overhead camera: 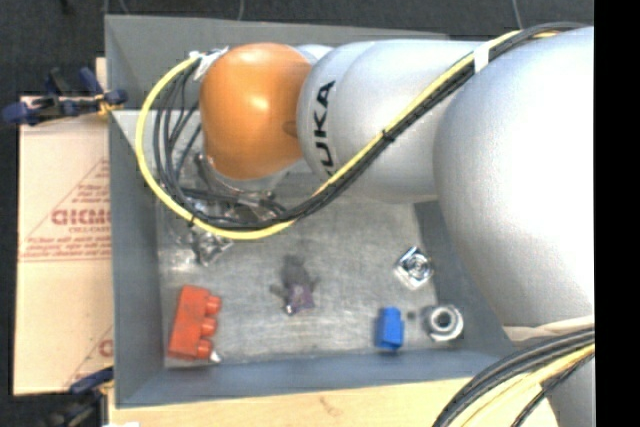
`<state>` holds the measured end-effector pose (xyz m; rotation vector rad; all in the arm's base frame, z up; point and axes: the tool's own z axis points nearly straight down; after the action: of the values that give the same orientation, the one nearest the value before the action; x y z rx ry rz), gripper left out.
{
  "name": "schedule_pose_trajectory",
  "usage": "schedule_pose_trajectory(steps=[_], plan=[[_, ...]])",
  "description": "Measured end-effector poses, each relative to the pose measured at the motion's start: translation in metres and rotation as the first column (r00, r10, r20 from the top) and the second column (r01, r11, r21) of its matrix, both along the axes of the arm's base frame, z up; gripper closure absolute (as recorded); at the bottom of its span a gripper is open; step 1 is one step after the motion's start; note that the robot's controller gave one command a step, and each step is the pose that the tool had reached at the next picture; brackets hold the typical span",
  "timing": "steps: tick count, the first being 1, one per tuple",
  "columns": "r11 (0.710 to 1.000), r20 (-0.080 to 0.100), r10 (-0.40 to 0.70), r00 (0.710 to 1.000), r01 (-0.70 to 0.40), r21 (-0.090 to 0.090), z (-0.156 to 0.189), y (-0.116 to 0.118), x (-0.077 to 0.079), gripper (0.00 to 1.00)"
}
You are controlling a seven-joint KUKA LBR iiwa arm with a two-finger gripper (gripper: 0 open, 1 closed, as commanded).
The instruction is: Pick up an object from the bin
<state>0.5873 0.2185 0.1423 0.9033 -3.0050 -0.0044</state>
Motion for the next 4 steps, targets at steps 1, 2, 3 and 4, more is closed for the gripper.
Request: schedule_pose_trajectory(steps=[1, 2, 3, 4], plan=[[0.953, 0.004, 0.303, 0.953, -0.303, -0.001, -0.013, 0.013, -0.095, 1.0], [0.915, 0.018, 0.404, 0.915, -0.404, -0.002, 0.15, 0.014, -0.063, 1.0], [0.82, 0.001, 0.572, 0.82, -0.572, 0.002, 0.001, 0.0, -0.074, 1.0], [0.822, 0.008, 0.569, 0.822, -0.569, 0.001, 0.006, 0.001, -0.072, 0.0]])
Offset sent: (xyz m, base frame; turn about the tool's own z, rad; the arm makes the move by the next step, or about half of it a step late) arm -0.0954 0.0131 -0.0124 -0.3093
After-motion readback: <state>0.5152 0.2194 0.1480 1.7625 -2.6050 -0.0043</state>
